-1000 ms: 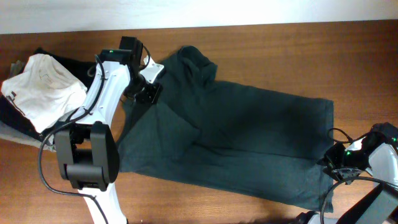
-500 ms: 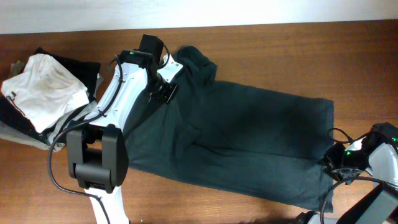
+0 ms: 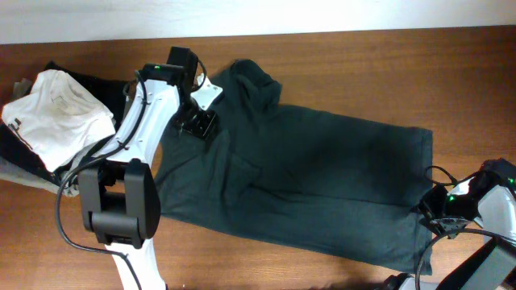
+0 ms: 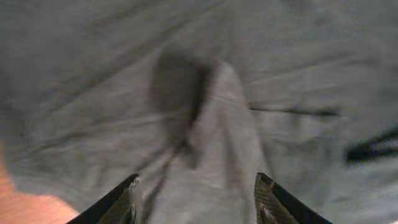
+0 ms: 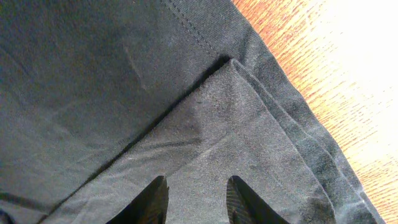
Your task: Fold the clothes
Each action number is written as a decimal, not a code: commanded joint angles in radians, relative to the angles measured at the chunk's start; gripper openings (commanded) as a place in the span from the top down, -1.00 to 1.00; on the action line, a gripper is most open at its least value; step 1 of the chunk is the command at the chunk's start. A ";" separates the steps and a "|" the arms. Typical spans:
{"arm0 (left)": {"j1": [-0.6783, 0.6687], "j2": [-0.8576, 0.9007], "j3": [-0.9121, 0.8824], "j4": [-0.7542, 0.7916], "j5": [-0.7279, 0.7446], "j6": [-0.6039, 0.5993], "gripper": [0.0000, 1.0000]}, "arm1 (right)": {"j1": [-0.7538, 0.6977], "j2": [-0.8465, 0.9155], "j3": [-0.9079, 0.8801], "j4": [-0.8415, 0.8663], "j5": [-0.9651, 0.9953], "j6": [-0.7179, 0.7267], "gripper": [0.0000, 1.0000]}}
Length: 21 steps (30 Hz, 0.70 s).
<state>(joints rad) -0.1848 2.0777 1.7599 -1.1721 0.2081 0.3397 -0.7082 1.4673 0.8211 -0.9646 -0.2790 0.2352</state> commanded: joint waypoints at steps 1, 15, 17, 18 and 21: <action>-0.054 0.016 0.013 -0.063 0.144 0.113 -0.15 | -0.005 -0.006 0.015 -0.001 -0.005 0.000 0.24; -0.376 0.056 -0.090 -0.023 -0.051 0.129 -0.25 | -0.006 -0.006 0.015 0.003 -0.005 0.000 0.19; -0.393 0.056 -0.105 -0.004 -0.101 0.125 -0.25 | -0.006 -0.006 0.015 0.002 -0.005 0.000 0.19; -0.397 0.056 -0.114 0.000 -0.111 0.125 -0.25 | -0.006 -0.006 0.015 0.001 -0.005 0.000 0.19; -0.398 0.056 -0.148 0.034 -0.137 0.118 -0.23 | -0.006 -0.006 0.015 0.000 -0.005 0.000 0.18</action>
<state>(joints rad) -0.5831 2.1208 1.6505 -1.1652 0.1410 0.4530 -0.7082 1.4673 0.8211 -0.9634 -0.2790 0.2356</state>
